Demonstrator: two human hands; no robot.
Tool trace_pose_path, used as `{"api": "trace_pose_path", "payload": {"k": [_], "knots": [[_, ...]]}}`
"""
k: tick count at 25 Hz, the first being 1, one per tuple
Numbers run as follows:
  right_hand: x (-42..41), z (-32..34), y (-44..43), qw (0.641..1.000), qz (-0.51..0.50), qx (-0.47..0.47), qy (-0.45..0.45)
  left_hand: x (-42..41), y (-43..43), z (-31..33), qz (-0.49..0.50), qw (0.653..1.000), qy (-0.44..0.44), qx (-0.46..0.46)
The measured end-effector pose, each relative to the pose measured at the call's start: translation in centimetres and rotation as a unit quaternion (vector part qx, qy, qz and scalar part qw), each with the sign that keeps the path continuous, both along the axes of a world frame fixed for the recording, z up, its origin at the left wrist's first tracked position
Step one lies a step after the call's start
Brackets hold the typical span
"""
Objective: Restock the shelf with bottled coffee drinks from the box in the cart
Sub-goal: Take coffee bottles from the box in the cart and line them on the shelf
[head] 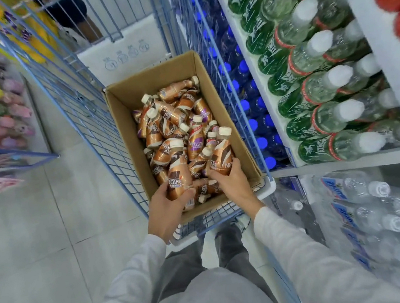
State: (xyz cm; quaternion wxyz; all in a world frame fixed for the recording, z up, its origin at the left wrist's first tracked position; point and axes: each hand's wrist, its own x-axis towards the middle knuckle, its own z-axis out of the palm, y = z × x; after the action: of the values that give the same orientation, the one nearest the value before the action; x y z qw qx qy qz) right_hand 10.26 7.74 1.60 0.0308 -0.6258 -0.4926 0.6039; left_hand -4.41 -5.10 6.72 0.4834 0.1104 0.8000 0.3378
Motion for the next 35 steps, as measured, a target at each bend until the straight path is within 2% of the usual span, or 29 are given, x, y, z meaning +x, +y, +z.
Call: {"api": "trace_pose_path", "payload": {"k": [7, 15, 24, 31, 35], "knots": [[4.8, 13.9, -1.2, 0.991, -0.081, 0.064, 0.087, 2.5, 3.0, 7.8, -0.07, 0.989, -0.014, 0.132], [12.4, 24.1, -1.7, 0.957, -0.194, 0.152, 0.155, 8.9, 7.4, 16.9, -0.194, 0.943, -0.051, 0.264], [22.5, 30.9, -4.1, 0.884, -0.335, 0.278, 0.17, 19.3, 12.8, 23.8, -0.339, 0.872, -0.113, 0.334], [30.0, 36.8, -5.2, 0.823, -0.405, 0.367, 0.153, 28.2, 16.1, 30.8, -0.452, 0.771, -0.144, 0.424], [34.0, 41.1, -4.6, 0.785, -0.447, 0.408, 0.129, 33.8, 18.4, 35.3, -0.472, 0.739, -0.179, 0.447]]}}
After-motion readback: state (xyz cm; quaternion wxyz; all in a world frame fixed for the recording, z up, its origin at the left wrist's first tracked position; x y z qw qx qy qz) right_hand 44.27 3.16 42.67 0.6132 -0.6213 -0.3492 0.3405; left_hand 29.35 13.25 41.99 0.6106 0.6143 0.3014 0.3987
